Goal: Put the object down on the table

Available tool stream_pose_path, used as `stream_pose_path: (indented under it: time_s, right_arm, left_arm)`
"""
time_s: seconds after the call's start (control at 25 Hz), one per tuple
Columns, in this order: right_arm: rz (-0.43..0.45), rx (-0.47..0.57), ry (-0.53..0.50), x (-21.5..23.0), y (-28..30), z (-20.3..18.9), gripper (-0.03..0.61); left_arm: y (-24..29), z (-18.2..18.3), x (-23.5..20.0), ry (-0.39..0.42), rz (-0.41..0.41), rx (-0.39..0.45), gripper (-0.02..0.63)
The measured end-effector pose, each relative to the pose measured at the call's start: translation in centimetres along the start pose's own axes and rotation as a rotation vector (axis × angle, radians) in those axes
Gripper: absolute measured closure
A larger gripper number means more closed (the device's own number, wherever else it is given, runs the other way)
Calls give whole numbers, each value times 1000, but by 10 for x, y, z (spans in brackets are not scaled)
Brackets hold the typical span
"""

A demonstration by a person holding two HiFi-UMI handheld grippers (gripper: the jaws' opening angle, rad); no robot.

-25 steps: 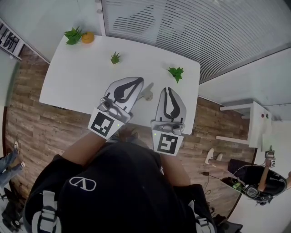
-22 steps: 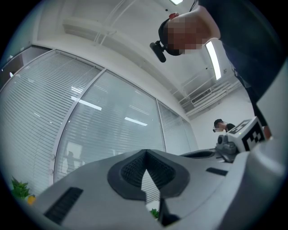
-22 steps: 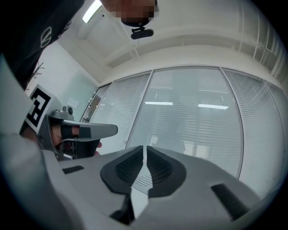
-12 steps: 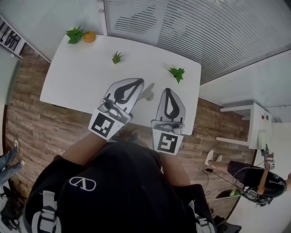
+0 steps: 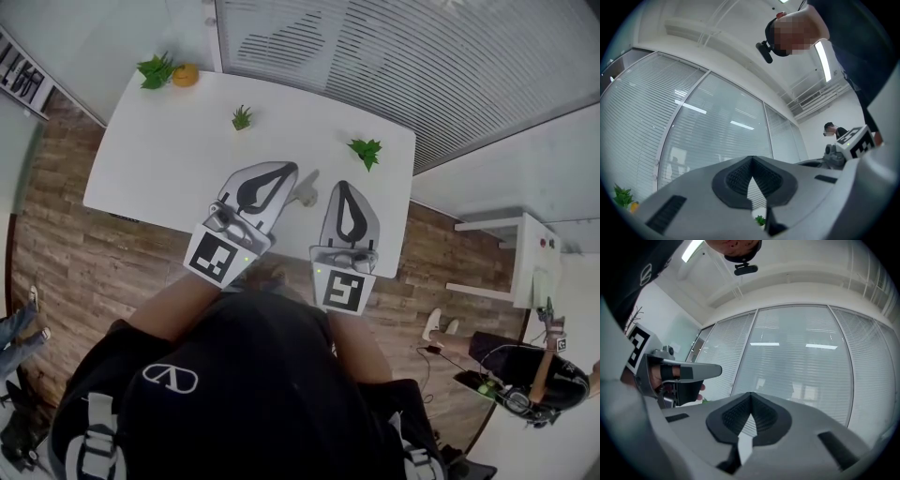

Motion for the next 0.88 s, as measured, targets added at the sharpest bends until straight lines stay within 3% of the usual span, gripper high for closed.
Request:
stream_pose_path:
  time_s: [0.88]
  right_arm:
    - [-10,32,2,3,-12,-1,572]
  left_arm:
    - [-5,0,6,15,6,-2,609]
Point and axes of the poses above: the fingertips, and each gripper's own axes: y forward along the fingers, x to its right, z out of its top, the point moved 8 cm from there along -y, backward along the fingers, and after that the axes turned 12 degrees about x, right-handed, at the moved point
